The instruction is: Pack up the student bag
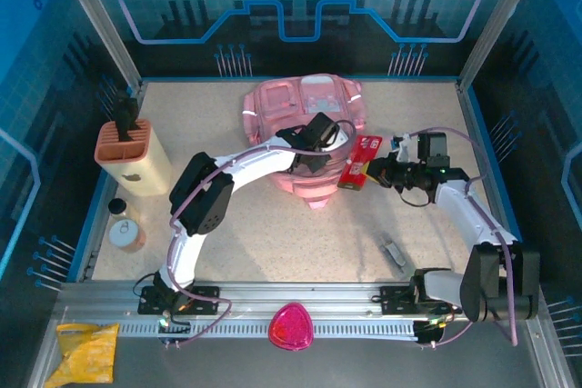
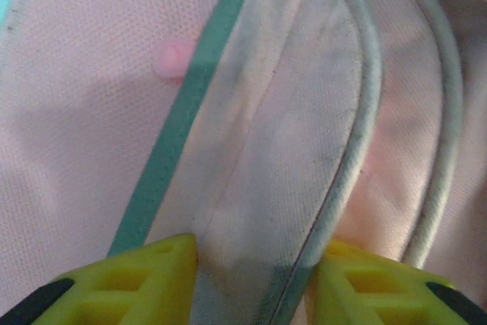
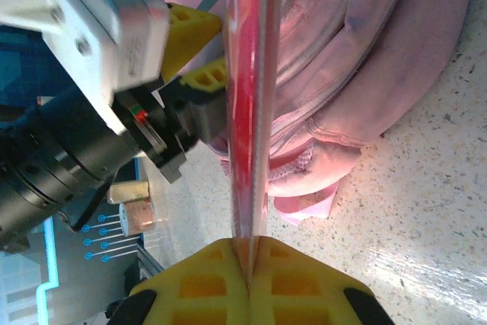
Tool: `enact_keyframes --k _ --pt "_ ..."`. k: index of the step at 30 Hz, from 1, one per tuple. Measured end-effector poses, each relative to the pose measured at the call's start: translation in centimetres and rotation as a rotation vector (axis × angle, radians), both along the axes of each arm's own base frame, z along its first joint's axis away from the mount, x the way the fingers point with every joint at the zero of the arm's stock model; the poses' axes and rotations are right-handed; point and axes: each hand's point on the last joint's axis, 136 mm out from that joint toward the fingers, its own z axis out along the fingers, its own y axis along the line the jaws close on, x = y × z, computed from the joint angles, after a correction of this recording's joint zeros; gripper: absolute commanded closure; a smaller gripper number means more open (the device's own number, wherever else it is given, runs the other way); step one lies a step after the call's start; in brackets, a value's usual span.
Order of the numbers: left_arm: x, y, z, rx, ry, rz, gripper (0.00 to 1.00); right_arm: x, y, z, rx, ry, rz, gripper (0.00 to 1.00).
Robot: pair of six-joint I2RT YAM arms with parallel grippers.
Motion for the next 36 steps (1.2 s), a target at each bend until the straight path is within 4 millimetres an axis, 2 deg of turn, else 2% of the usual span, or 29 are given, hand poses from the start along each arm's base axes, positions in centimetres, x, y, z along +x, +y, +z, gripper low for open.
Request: enact_keyframes --k 3,5,13,16,20,24,29,32,36 --pt "0.3 -0.3 0.3 -0.007 0.000 -0.015 0.93 -0.3 -0.2 0.0 0.005 0.000 0.000 1.00" --pt "0.4 -0.4 0.4 -0.007 -0.002 -0.023 1.00 -0.4 -0.4 0.0 0.007 0.004 -0.005 1.00" --pt "0.4 -0.3 1.7 -0.032 -0.004 0.005 1.00 -1.6 -1.1 0.4 0.003 0.000 0.003 1.00" --pt "0.6 0.2 4.0 -0.062 -0.032 0.037 1.00 -2.1 -1.0 0.5 0.001 0.005 0.013 1.00" --pt "1.1 1.4 8.6 -0.102 -0.097 0.103 1.00 -2.6 -0.6 0.4 0.006 0.014 0.028 1.00" --pt "1.0 2.6 11.7 -0.130 -0.126 0.171 1.00 -3.0 1.6 -0.4 0.029 0.038 0.085 1.00" --pt "-0.1 4.0 12.6 -0.128 -0.109 0.235 1.00 -2.0 5.0 -2.4 0.064 0.103 0.158 1.00" --pt "-0.6 4.5 12.8 -0.134 -0.093 0.264 1.00 -0.1 7.1 -3.4 0.066 0.130 0.194 1.00" --pt "-1.2 5.2 13.0 -0.153 -0.072 0.319 1.00 3.8 10.8 -2.5 0.069 0.063 0.251 1.00"
